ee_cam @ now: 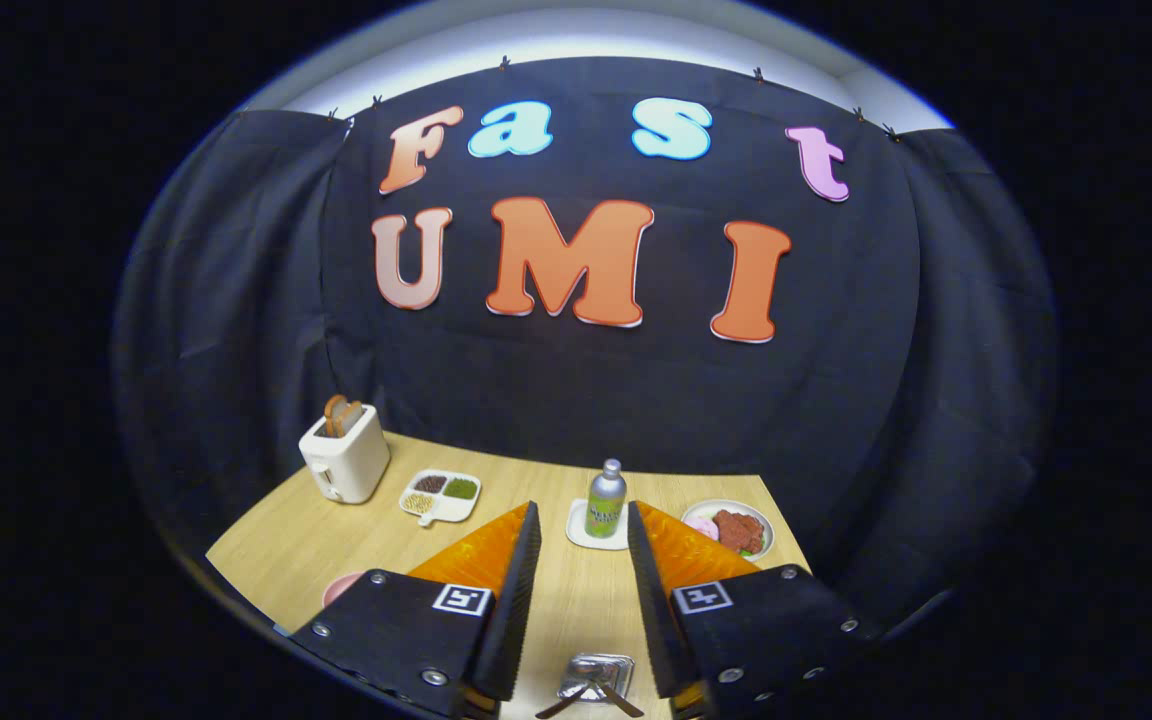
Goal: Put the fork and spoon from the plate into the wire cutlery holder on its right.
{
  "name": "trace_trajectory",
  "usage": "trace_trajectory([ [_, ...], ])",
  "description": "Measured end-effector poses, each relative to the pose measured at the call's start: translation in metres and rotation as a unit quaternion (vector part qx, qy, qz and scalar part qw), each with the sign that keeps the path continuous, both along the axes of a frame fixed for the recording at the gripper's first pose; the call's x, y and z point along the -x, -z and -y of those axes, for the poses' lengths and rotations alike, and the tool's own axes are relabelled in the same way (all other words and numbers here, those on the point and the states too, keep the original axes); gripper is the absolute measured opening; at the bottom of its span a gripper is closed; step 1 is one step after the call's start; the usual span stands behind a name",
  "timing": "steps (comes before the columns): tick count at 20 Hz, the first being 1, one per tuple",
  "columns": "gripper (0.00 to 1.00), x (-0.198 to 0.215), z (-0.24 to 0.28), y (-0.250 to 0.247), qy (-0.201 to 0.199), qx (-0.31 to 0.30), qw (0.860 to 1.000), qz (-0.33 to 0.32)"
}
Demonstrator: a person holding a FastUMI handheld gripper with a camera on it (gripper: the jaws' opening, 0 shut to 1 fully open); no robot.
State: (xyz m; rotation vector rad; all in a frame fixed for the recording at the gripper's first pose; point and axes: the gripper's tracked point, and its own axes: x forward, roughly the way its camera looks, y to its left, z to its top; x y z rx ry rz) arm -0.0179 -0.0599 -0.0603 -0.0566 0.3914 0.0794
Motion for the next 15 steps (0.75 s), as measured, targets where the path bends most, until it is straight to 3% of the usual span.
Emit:
trace_trajectory([
  [1,0.62,-0.003,-0.002,-0.007,-0.002,-0.002,1.000,0.015],
  [5,0.81,-0.013,-0.004,-0.031,0.000,0.003,0.998,0.064],
  [15,0.95,-0.011,-0.001,-0.080,-0.007,0.004,0.985,0.175],
])
